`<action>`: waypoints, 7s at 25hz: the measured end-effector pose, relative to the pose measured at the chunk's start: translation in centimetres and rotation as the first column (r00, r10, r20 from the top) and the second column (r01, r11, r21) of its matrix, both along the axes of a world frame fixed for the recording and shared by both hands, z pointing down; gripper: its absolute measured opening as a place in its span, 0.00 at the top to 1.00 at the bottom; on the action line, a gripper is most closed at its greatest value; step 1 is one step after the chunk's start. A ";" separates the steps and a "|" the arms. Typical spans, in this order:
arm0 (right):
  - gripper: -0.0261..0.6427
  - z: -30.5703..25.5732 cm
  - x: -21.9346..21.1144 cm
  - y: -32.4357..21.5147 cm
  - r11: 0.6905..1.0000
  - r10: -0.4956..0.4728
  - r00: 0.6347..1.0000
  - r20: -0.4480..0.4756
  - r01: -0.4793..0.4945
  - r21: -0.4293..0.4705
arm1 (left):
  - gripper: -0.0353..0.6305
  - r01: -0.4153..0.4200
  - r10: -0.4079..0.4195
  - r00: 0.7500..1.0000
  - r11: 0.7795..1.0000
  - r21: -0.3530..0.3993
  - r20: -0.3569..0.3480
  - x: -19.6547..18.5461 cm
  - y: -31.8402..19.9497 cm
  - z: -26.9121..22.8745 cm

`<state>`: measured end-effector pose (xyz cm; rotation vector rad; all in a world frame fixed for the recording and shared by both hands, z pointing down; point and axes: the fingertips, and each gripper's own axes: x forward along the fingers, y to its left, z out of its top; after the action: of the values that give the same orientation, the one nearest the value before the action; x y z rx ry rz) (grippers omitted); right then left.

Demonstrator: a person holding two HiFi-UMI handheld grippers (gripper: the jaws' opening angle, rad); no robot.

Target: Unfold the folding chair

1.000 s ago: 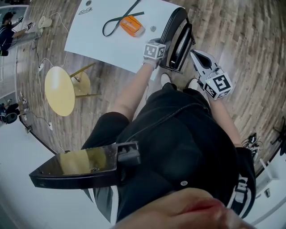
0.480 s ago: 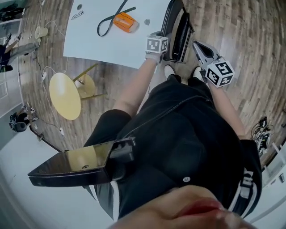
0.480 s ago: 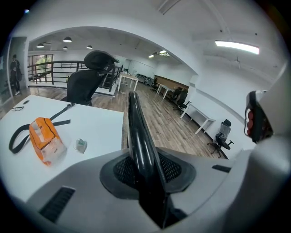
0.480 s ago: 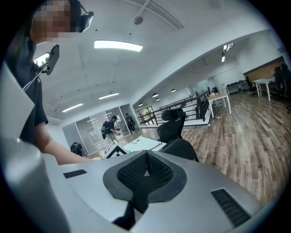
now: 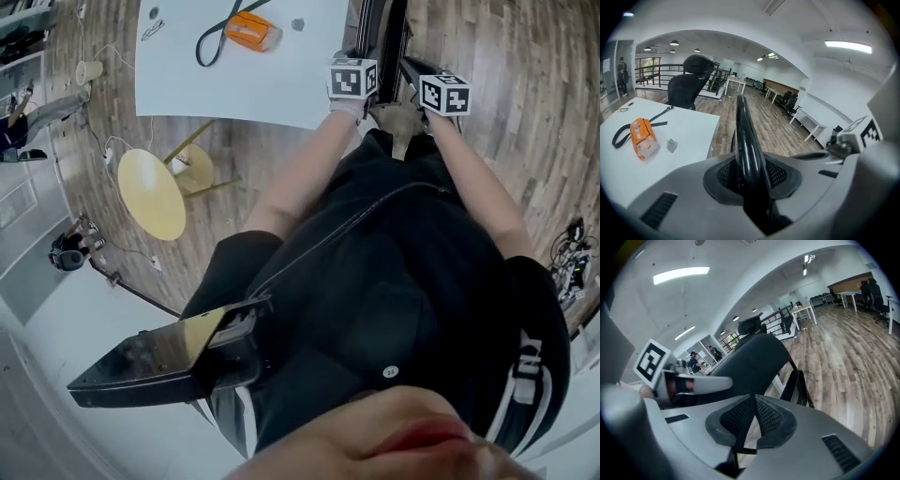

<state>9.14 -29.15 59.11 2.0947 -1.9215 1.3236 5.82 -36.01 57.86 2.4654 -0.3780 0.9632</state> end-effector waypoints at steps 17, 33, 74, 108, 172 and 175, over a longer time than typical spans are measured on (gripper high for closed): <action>0.50 15.4 0.1 -3.3 0.961 0.122 0.986 0.111 -0.090 -0.263 | 0.82 0.043 -0.043 0.999 0.998 0.037 0.001 2.2 4.0 -0.8; 0.72 22.4 -0.2 -0.6 0.857 0.228 0.965 0.131 -0.135 -0.497 | 0.82 0.012 -0.012 1.000 0.998 0.056 -0.008 2.4 4.4 -1.0; 0.69 36.2 16.8 25.6 0.998 0.059 0.811 0.582 -0.036 -0.052 | 0.83 0.011 -0.040 0.978 0.990 -0.141 -0.206 0.7 2.2 8.4; 0.56 52.0 25.6 39.1 0.992 0.118 0.704 0.700 -0.116 -0.051 | 0.83 -0.014 -0.022 0.980 0.984 -0.179 -0.196 7.1 11.8 15.0; 0.95 -26.0 10.2 29.1 0.859 0.051 0.899 -0.436 0.183 0.479 | 0.94 -0.459 0.540 0.609 0.837 0.298 -0.581 10.5 32.5 -23.7; 0.95 -26.8 9.9 28.4 0.855 0.070 0.897 -0.436 0.171 0.489 | 0.94 -0.466 0.545 0.598 0.833 0.299 -0.587 10.7 32.1 -23.9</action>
<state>19.03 -0.71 32.30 2.2531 -2.2509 0.2584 16.50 -3.89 33.95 2.8728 0.5661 0.1743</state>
